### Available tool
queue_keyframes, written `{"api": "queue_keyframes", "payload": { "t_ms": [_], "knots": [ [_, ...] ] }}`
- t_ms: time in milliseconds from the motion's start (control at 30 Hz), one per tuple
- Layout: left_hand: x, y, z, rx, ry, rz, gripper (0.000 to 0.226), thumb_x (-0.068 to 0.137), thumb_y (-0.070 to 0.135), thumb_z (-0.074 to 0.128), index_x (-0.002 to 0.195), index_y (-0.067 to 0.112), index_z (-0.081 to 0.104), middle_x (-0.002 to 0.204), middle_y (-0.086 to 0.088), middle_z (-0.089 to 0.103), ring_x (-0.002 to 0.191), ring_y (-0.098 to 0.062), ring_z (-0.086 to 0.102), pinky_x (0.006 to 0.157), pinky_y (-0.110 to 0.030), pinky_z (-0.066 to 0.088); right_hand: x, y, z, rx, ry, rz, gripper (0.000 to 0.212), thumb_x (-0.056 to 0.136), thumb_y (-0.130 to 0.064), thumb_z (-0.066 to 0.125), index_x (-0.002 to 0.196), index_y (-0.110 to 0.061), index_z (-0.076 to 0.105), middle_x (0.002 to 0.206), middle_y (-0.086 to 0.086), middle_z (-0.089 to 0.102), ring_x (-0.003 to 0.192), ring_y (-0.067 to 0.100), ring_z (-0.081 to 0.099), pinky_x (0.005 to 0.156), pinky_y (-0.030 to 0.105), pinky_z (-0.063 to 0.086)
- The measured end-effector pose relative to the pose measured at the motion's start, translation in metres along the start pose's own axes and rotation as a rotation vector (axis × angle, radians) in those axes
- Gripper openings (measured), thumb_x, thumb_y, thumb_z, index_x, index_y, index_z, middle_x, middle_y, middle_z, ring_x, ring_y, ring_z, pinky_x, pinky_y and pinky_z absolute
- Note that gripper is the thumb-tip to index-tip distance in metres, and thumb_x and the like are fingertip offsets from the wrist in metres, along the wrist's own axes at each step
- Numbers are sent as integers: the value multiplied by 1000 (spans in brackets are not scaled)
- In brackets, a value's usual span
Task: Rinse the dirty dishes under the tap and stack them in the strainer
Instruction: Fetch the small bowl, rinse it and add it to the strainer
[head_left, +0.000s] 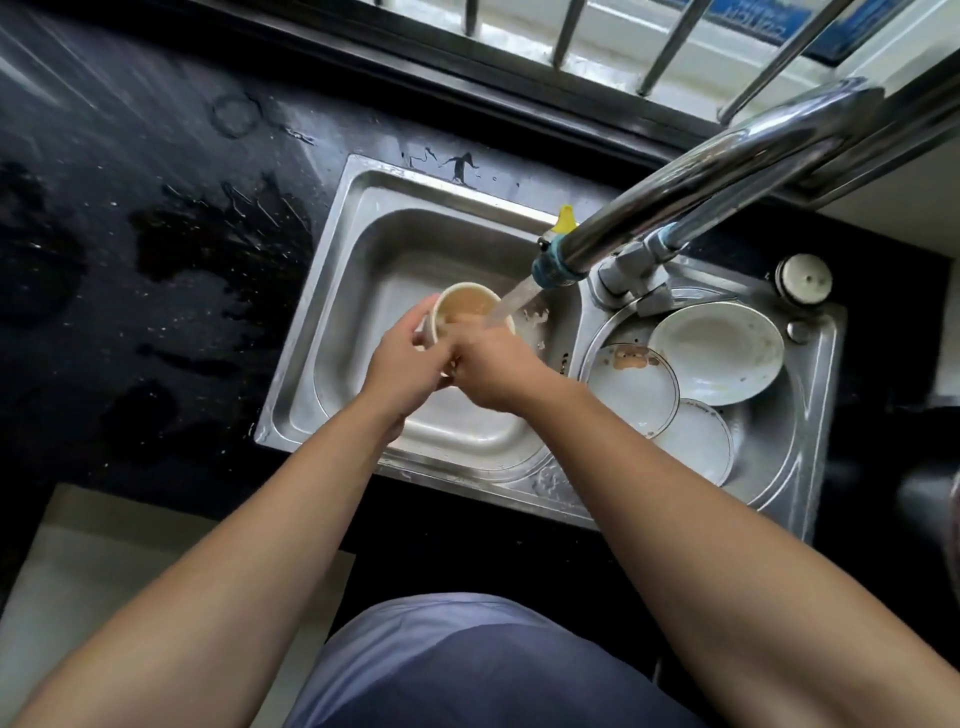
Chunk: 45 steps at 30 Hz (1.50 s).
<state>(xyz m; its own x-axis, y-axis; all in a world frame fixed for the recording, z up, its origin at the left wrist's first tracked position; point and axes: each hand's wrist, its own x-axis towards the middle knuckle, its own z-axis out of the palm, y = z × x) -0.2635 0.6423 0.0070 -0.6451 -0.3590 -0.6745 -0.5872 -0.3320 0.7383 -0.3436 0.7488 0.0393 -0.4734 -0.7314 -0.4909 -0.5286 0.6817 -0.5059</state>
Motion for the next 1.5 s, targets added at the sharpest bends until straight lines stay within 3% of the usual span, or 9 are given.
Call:
{"api": "queue_keyframes", "payload": {
  "t_ms": [200,367,467,600,733,867,1133,1300,1500],
  "knots": [
    [5,-6,-8,-1,-60,10,80,66,26,82,142,42,60,129,-11,66,109,-28,71,78,-39,67,-6,7,-5,-18,-55,111,27,92,-12,57,118,-9,64,109,12,67,96,28,62,79,33,46],
    [9,-7,-15,-54,-26,-20,77,65,23,77,138,42,63,121,-13,70,104,-26,73,75,-39,67,-15,3,-9,135,-177,119,57,82,-3,49,134,-22,63,124,8,67,113,28,56,97,39,47],
    [13,-12,-24,-50,-17,-31,74,68,13,68,136,44,63,121,-16,69,102,-25,70,73,-36,66,-24,17,-12,75,51,223,49,87,-10,48,128,-26,70,128,8,70,122,30,56,104,43,48],
    [16,-16,-25,-34,-35,-53,70,72,13,66,135,44,64,118,-12,69,106,-28,69,78,-44,67,-37,21,-9,301,439,349,44,85,-4,43,106,-19,79,109,1,79,106,20,69,95,36,55],
    [18,-21,-24,-93,-85,-153,50,79,20,62,128,28,71,118,-13,69,100,-32,76,75,-45,67,-43,27,0,445,399,520,38,90,-7,48,115,-19,73,112,-2,76,106,16,66,96,30,51],
    [16,-27,-17,-223,-126,-257,28,84,26,60,107,16,73,104,-15,67,76,-29,79,68,-39,64,-46,23,5,594,360,474,40,99,-24,52,138,-21,61,131,-3,68,106,10,63,94,28,49],
    [16,-33,-7,-375,-87,-316,34,79,16,54,110,15,69,103,-14,61,88,-36,69,67,-41,63,-50,22,12,636,351,426,45,102,-29,48,146,-23,55,143,-1,60,112,11,60,93,28,45],
    [13,-19,-6,-182,-88,-203,40,76,19,51,112,26,68,98,-9,63,82,-28,69,60,-35,61,-46,25,17,295,284,405,47,102,-22,41,148,-20,52,160,9,39,145,28,36,118,43,33],
    [9,-4,-2,60,-148,-93,45,74,25,52,108,46,73,78,12,73,63,-5,64,56,-23,57,-22,7,11,191,30,354,40,100,-38,36,130,-41,61,171,8,-13,157,35,-1,122,56,21]
  ]
}}
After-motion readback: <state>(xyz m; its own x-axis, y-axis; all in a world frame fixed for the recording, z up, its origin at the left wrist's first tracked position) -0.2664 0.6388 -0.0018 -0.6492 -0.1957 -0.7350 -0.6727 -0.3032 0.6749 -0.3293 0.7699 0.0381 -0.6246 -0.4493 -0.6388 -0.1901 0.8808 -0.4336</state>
